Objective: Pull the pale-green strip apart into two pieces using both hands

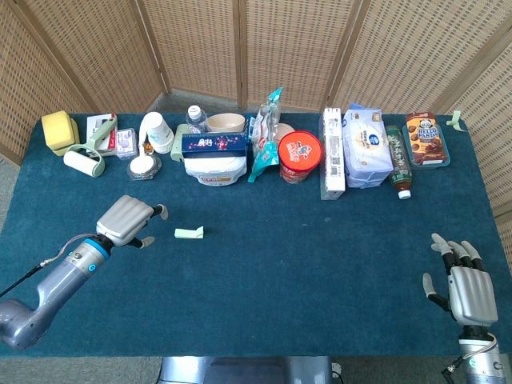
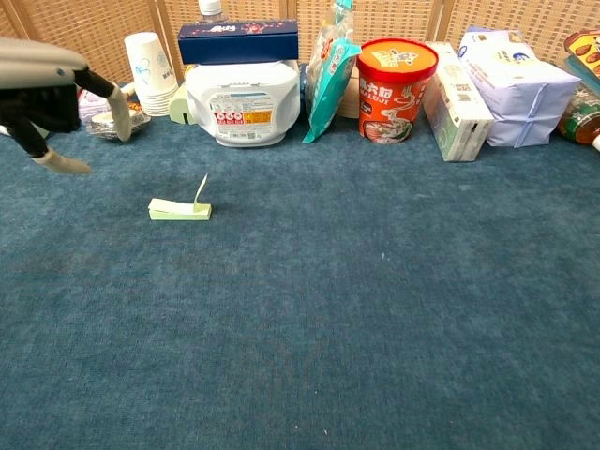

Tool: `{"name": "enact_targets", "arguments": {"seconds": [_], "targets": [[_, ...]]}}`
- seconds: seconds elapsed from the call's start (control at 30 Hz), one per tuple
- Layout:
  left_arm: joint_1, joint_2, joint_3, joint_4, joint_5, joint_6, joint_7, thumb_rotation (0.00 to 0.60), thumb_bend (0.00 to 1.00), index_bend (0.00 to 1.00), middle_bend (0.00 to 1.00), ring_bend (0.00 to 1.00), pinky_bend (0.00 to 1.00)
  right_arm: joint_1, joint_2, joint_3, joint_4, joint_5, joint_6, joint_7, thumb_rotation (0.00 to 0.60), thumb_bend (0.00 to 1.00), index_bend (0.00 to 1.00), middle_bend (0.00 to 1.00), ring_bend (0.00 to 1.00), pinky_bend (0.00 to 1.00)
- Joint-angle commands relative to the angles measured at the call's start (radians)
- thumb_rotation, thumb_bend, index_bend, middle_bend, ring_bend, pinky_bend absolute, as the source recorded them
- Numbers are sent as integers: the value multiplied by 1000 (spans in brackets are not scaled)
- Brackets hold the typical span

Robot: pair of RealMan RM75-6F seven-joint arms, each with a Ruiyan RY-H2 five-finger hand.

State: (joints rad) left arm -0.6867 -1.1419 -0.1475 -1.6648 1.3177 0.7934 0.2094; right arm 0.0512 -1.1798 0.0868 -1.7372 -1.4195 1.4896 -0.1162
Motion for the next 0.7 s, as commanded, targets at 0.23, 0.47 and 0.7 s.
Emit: {"name": "enact_targets", "arguments": {"seconds": [0.23, 0.47, 0.7], "targets": [[-55, -94, 9, 81, -87, -54, 33, 600, 224, 379, 1000, 1000, 1000, -4, -2, -1, 4, 2, 2, 4, 600, 473, 103, 305, 161, 120], [-94, -168, 19, 147, -159, -74, 84, 600, 224, 389, 1000, 1000, 1000, -8, -3, -1, 8, 5, 5, 6, 600, 473, 102, 305, 159, 120], [-125, -220, 31, 194, -223, -99, 110, 600, 225, 393, 1000, 1000, 1000, -18, -1, -3, 6, 7, 18, 9, 600, 473, 102, 305, 159, 120]]}}
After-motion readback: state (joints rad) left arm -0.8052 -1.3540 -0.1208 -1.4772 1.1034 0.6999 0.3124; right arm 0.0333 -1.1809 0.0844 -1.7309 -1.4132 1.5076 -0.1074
